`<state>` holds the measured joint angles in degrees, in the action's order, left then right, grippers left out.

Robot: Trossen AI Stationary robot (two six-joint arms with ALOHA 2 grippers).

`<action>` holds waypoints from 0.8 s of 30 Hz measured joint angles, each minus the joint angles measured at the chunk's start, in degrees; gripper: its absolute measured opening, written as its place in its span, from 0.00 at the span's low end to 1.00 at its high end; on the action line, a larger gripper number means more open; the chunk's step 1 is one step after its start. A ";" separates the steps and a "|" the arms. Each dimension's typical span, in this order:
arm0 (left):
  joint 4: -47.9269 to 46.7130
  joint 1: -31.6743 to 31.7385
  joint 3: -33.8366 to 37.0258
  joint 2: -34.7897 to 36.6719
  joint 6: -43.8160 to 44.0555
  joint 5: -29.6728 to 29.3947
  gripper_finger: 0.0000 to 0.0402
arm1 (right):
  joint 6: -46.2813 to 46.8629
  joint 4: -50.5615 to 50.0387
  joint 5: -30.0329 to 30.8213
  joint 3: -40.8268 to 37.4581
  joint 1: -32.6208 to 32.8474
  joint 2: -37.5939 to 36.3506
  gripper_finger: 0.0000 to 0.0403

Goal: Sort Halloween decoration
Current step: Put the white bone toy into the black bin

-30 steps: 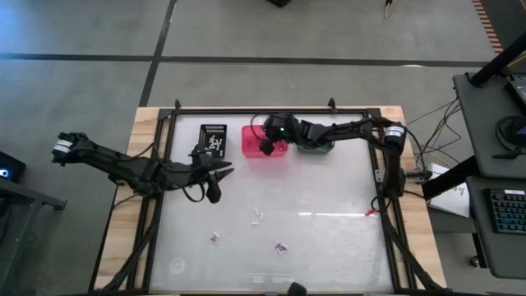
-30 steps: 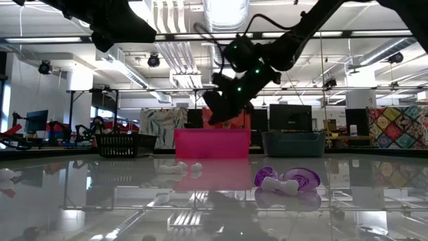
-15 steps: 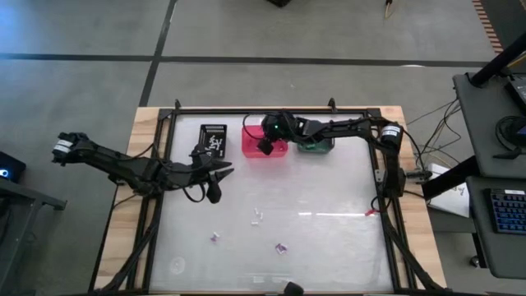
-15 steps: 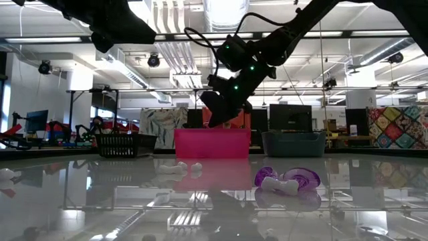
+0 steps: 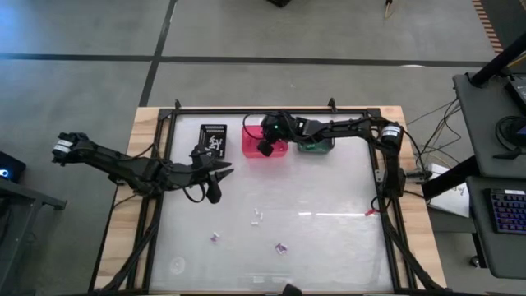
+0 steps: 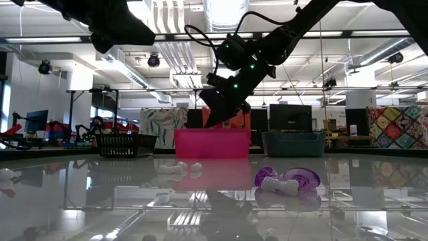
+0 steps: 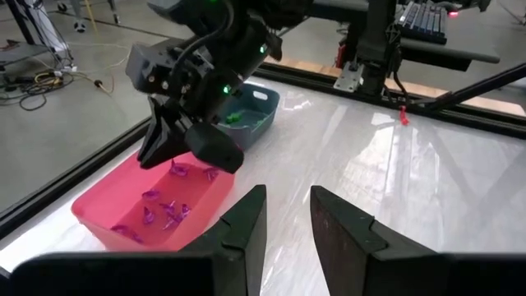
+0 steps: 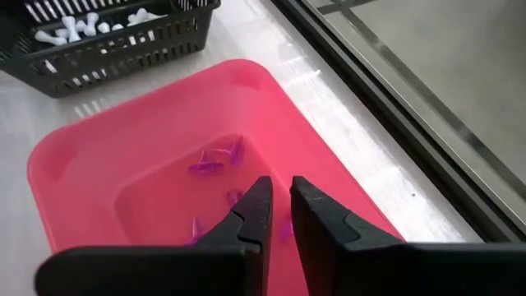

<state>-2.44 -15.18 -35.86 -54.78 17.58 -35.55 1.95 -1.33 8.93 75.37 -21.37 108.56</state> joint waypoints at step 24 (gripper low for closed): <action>-10.04 -0.80 0.01 -6.65 15.85 21.74 0.20 | 7.23 -28.48 -15.42 0.00 8.97 -14.14 0.10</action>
<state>-12.48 -15.98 -35.85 -61.44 33.43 -13.80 9.18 -29.81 -6.48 75.37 -12.40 94.42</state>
